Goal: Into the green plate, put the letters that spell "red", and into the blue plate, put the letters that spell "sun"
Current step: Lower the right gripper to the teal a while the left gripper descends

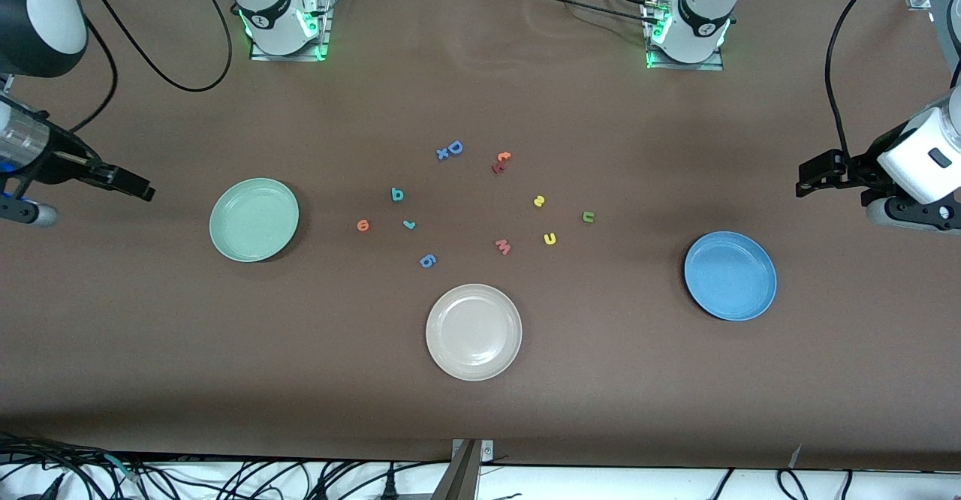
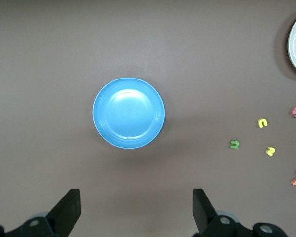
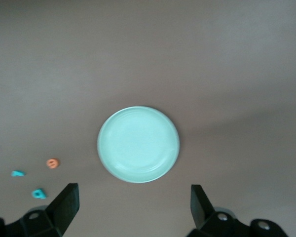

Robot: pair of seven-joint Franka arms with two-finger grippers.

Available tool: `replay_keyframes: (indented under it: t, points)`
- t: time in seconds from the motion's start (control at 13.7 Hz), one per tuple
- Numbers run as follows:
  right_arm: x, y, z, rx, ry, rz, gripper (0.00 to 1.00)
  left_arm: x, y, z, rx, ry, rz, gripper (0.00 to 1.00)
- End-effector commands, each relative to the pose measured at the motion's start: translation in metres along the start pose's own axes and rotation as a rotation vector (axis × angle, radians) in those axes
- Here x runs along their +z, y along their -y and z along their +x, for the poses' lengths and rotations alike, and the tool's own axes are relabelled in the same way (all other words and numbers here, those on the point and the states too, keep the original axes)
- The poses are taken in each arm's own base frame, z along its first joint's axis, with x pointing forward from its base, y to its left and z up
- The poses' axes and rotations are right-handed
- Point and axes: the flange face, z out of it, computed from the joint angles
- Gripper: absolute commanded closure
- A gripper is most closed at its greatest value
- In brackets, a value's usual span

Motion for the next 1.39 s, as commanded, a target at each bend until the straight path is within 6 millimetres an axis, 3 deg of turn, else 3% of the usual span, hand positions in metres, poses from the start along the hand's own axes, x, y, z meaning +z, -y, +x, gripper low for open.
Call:
replay_keyframes:
  t: [0.0,0.29,0.51,0.66,0.95,1.17,1.31]
  points:
    - [0.017,0.055,-0.012,0.046,0.035,0.009,0.0,-0.003,0.002,-0.008,0.016,0.01,0.01,0.0]
    - [0.046,0.139,-0.038,0.165,0.053,-0.008,0.01,0.007,0.003,-0.006,0.013,0.029,0.003,0.0]
    - [0.093,0.213,-0.066,0.228,0.072,-0.028,0.01,0.014,0.001,-0.004,0.012,0.045,-0.006,0.0]
    - [0.127,0.248,-0.084,0.25,0.092,-0.035,0.01,0.016,-0.002,-0.003,0.012,0.048,-0.025,0.0]
    - [0.203,0.279,-0.128,0.235,0.057,-0.012,0.01,0.035,-0.017,0.003,0.002,0.084,-0.069,0.0]
    - [0.254,0.28,-0.151,0.242,0.023,0.019,0.01,0.075,-0.046,0.018,-0.066,0.151,-0.065,0.0]
    - [0.285,0.292,-0.163,0.246,0.028,0.016,0.01,0.094,-0.064,0.026,-0.075,0.17,-0.054,0.0]
